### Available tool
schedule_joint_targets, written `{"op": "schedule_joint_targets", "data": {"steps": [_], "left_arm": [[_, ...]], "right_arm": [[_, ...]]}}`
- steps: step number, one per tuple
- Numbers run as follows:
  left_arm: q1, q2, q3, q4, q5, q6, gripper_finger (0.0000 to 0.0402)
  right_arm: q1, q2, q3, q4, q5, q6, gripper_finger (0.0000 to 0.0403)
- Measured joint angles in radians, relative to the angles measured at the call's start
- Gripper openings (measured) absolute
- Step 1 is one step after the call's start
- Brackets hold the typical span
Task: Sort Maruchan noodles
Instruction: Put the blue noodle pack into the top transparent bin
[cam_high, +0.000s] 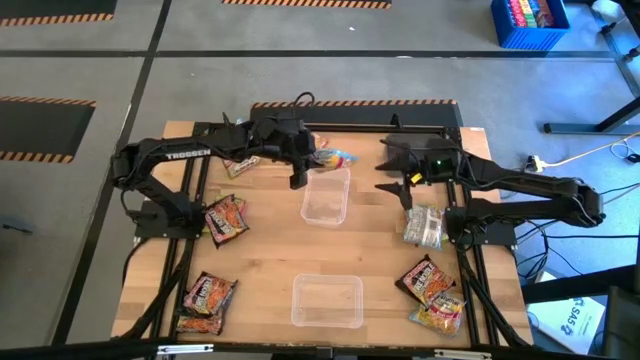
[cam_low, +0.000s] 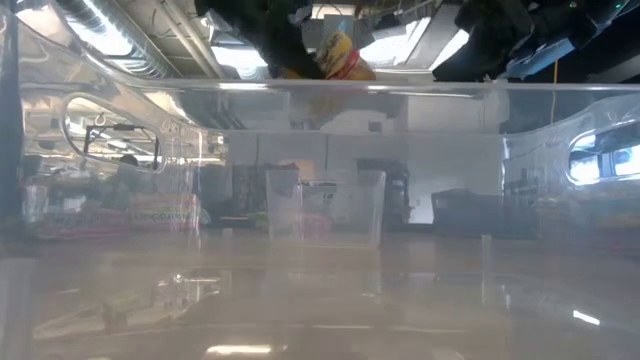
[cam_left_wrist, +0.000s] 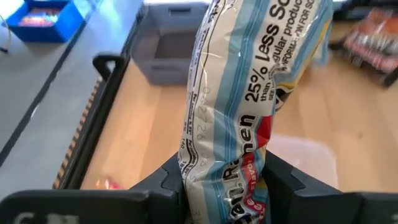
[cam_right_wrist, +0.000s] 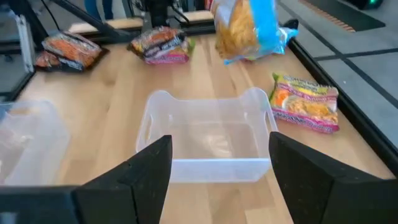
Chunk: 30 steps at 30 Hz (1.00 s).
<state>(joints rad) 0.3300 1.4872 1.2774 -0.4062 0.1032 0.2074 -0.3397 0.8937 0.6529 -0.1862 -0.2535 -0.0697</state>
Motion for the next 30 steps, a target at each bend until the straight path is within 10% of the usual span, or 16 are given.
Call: {"op": "schedule_joint_targets", "data": {"steps": [17,30], "left_arm": [[0.053,0.274,0.414,-0.545,-0.029,0.144,0.0116],[0.063,0.445,0.480,-0.576,0.066,0.169,0.0116]], "right_arm": [[-0.001,0.013,0.001,0.000,0.069,-0.015,0.0248],[-0.001,0.014,0.001,-0.005,0.068,-0.014,0.0248]]}}
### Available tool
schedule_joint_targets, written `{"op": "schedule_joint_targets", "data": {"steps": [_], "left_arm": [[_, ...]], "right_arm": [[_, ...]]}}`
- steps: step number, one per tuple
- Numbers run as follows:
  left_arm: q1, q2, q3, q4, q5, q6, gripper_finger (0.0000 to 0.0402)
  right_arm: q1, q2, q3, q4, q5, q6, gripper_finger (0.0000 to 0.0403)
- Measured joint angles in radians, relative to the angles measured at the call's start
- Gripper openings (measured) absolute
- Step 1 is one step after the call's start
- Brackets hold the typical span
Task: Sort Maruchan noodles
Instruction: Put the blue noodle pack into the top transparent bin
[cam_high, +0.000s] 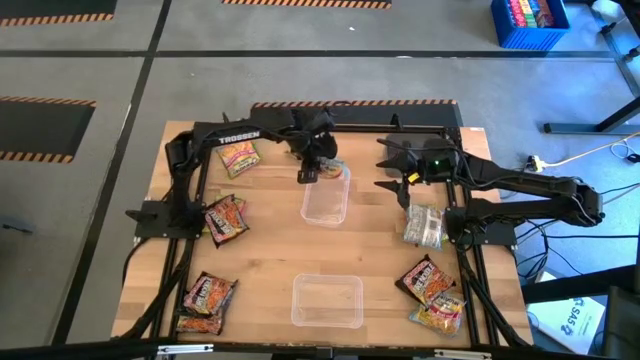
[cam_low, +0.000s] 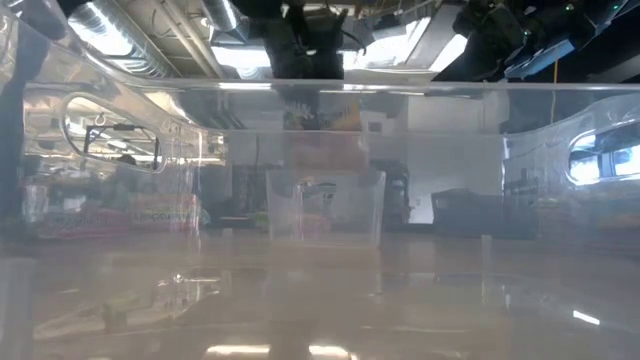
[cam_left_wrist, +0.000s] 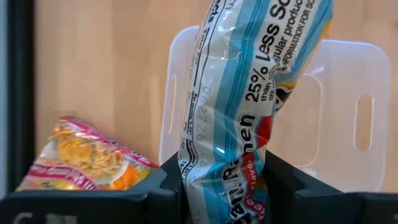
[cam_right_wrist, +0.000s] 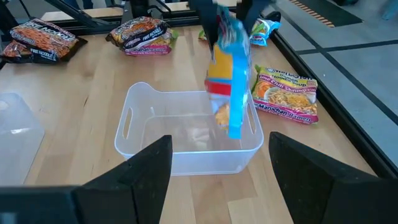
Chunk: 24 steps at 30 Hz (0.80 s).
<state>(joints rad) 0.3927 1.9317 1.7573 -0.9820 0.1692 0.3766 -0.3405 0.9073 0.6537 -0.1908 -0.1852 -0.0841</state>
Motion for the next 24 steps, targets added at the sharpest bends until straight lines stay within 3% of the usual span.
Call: {"op": "schedule_joint_targets", "data": {"steps": [12,24], "left_arm": [[-0.003,0.040,0.000,0.049,0.025,0.018,0.0117],[-0.002,0.064,-0.007,0.064,-0.037,0.031,0.0117]], "right_arm": [[0.000,0.000,0.000,0.001,-0.001,0.004,0.0248],[0.000,0.000,0.000,0.000,-0.004,0.004,0.0248]]}}
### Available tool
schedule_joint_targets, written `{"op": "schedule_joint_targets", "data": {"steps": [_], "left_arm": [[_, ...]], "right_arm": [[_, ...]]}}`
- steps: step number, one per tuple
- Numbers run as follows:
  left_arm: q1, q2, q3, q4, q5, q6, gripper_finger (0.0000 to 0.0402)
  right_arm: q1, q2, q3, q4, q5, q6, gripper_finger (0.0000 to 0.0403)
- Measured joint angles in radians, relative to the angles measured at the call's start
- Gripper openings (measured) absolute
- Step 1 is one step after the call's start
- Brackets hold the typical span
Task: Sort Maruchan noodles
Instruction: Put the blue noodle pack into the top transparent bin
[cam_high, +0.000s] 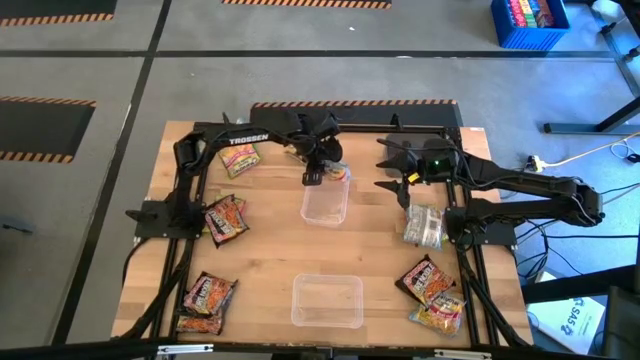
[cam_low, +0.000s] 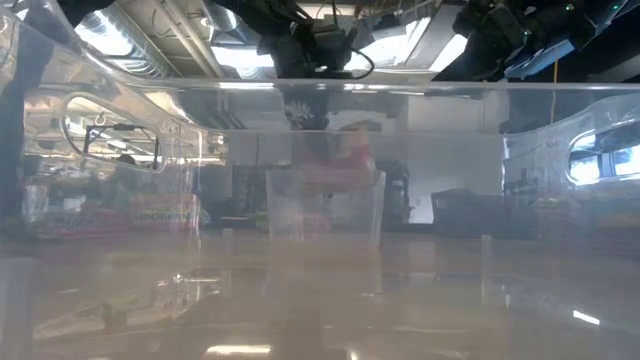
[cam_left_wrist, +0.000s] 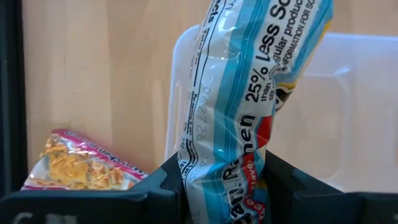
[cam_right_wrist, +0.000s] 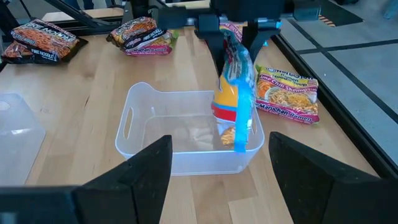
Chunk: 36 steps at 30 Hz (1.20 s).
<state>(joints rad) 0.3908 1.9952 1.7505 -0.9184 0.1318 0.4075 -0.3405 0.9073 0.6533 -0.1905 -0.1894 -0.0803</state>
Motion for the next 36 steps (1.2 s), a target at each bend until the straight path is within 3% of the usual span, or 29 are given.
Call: {"op": "schedule_joint_targets", "data": {"steps": [22,36], "left_arm": [[0.000,0.132,-0.001,0.016,-0.016,0.022,0.0117],[-0.038,0.135,0.032,-0.004,-0.176,-0.032,0.0167]], "right_arm": [[0.000,0.000,0.000,0.000,-0.005,-0.003,0.0248],[0.001,0.000,0.000,-0.016,-0.005,-0.004,0.0248]]}}
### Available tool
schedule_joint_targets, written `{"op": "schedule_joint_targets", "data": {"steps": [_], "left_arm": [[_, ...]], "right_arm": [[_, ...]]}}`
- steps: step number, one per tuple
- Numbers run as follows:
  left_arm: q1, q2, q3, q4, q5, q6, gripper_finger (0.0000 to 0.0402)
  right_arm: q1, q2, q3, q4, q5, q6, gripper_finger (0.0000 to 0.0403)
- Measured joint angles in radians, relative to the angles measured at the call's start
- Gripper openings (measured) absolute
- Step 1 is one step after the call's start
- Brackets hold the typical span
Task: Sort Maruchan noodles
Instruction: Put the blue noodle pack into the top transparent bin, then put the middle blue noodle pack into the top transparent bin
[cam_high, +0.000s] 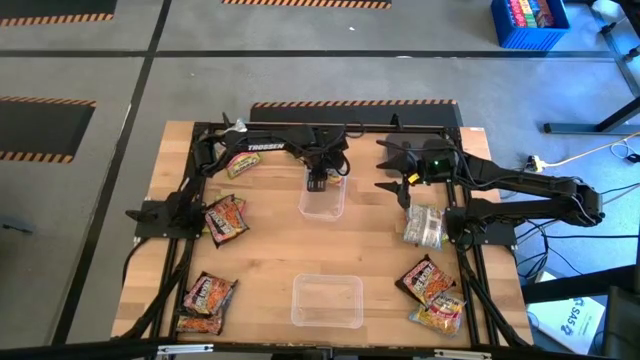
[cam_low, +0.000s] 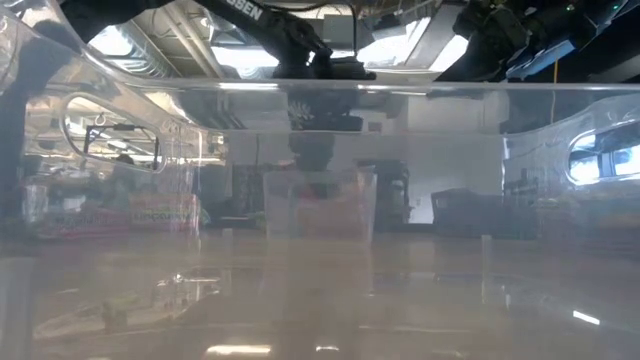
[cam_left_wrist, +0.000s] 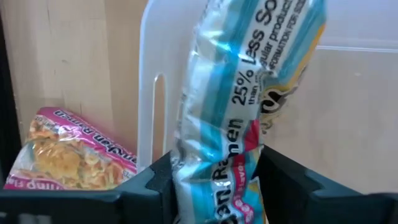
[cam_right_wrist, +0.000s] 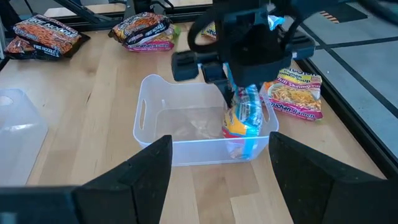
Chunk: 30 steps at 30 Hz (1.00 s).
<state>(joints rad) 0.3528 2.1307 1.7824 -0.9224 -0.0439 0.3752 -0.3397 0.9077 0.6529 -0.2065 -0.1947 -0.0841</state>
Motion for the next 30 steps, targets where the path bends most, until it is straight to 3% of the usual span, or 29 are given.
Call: {"op": "schedule_joint_targets", "data": {"steps": [7,15,23,30], "left_arm": [[0.000,-0.001,0.096,-0.074,-0.002,0.025,0.0167],[0.002,-0.002,0.145,-0.089,-0.094,0.021,0.0167],[-0.015,-0.003,0.152,-0.106,-0.270,0.020,0.0167],[-0.088,-0.131,0.152,-0.167,-0.339,-0.052,0.0168]], "right_arm": [[0.000,0.000,0.000,-0.002,0.000,0.000,0.0248],[0.000,0.000,0.000,-0.002,0.000,0.000,0.0248],[0.000,0.000,0.000,-0.002,0.000,0.000,0.0248],[0.000,0.000,0.000,-0.001,0.000,0.005,0.0248]]}}
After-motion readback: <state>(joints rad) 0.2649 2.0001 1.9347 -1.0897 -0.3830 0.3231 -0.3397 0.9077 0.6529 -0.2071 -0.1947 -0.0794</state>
